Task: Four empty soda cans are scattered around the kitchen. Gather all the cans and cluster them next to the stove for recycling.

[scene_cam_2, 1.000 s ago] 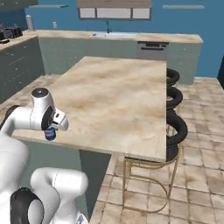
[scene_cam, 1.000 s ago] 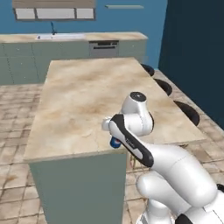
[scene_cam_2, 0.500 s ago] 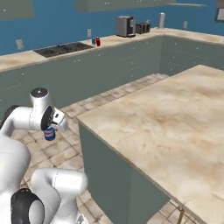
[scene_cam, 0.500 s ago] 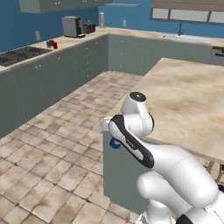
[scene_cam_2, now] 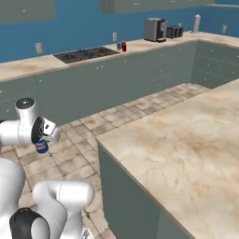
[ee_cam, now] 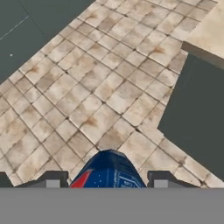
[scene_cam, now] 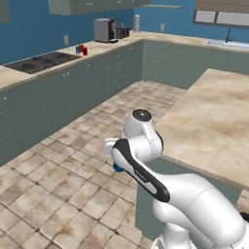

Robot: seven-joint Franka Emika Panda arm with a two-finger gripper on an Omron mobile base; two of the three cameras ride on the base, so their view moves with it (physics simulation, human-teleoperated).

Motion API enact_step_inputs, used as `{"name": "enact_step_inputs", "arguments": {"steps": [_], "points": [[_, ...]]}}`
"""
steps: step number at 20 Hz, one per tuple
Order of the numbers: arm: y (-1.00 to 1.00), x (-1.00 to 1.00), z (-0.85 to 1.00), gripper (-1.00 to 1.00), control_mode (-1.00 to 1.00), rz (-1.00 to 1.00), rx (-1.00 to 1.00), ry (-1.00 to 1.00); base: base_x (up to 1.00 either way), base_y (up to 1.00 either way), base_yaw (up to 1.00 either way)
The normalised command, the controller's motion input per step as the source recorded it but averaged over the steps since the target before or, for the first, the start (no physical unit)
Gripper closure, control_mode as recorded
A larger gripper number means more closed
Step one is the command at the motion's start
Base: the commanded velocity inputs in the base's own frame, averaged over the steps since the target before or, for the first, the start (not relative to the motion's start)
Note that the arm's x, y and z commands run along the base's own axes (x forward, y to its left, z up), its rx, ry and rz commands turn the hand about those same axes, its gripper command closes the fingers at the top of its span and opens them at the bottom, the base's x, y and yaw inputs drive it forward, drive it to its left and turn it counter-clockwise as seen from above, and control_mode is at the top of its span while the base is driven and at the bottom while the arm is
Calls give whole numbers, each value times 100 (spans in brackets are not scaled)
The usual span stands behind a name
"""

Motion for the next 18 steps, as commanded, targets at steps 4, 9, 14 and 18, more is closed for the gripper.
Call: {"name": "enact_step_inputs", "arguments": {"steps": [4,9,14,18], "points": [[0,0,0,100,100,0,0,0,75,16,0],[0,0,0,100,100,0,0,0,75,17,0],[0,0,0,100,100,0,0,0,70,31,-1],[0,0,0,100,100,0,0,0,64,39,-3]]}}
